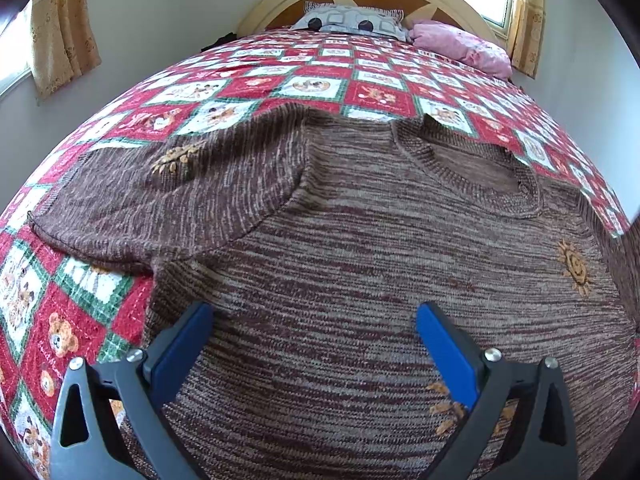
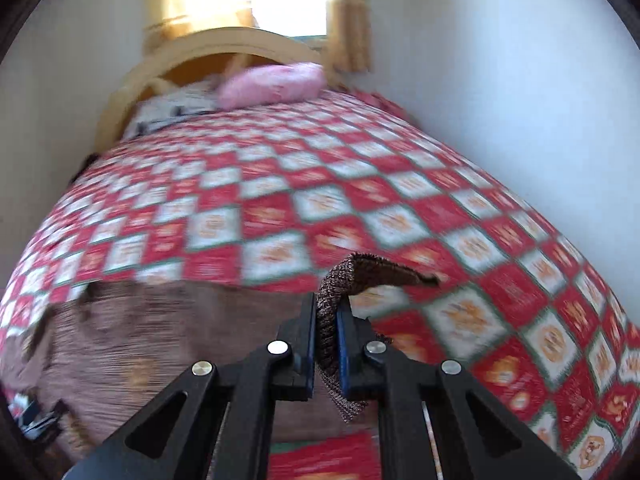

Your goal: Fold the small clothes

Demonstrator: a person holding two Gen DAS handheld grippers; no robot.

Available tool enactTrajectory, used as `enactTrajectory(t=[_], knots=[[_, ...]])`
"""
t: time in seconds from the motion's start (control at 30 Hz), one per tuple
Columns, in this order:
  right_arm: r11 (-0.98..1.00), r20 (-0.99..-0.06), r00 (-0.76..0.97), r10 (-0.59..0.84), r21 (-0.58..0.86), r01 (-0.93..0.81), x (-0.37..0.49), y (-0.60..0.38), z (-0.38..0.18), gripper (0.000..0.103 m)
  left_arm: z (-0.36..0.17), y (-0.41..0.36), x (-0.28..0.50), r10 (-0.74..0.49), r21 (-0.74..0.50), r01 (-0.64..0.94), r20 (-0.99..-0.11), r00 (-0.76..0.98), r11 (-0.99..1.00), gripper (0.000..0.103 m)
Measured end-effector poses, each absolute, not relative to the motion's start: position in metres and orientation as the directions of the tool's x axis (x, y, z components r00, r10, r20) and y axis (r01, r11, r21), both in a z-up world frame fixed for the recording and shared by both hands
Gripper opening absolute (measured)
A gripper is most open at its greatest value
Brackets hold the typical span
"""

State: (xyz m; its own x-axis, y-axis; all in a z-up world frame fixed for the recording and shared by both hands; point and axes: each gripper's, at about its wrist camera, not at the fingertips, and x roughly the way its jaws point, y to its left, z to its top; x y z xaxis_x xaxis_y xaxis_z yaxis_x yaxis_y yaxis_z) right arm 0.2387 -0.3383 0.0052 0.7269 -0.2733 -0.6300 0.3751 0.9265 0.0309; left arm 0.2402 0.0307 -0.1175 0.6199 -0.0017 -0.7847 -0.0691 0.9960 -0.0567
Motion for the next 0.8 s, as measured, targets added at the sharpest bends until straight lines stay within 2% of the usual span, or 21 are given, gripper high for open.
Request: enactTrajectory(t=[0.17, 0.33, 0.63, 0.73, 0.8], knots=[[0.977, -0.623, 0.768, -0.147, 0.028, 0.21, 0.271, -0.238, -0.004, 0.008, -0.117, 0.032, 0.239, -0.01, -0.068, -0.069, -0.78, 0.625, 0.995, 0.103], [0.994, -0.672, 0.739, -0.054, 0.038, 0.107, 0.301, -0.16, -0.052, 0.008, -0.116, 0.036, 0.238, -0.02, -0.088, -0.076, -0.775, 0.631, 0.993, 0.103], [0.995, -0.736, 0.677, 0.014, 0.075, 0.06, 0.329, -0.131, -0.115, 0.008, -0.117, 0.036, 0.238, -0.021, -0.09, -0.077, -0.774, 0.633, 0.993, 0.103], [0.991, -0.748, 0.661, 0.065, 0.124, 0.042, 0.335, -0.133, -0.122, 0.012, -0.117, 0.036, 0.238, -0.021, -0.089, -0.076, -0.775, 0.632, 0.993, 0.103], [0.982, -0.755, 0.641, 0.138, 0.188, 0.01, 0.336, -0.137, -0.122, 0.03, -0.117, 0.036, 0.238, -0.021, -0.089, -0.076, -0.774, 0.632, 0.993, 0.103]])
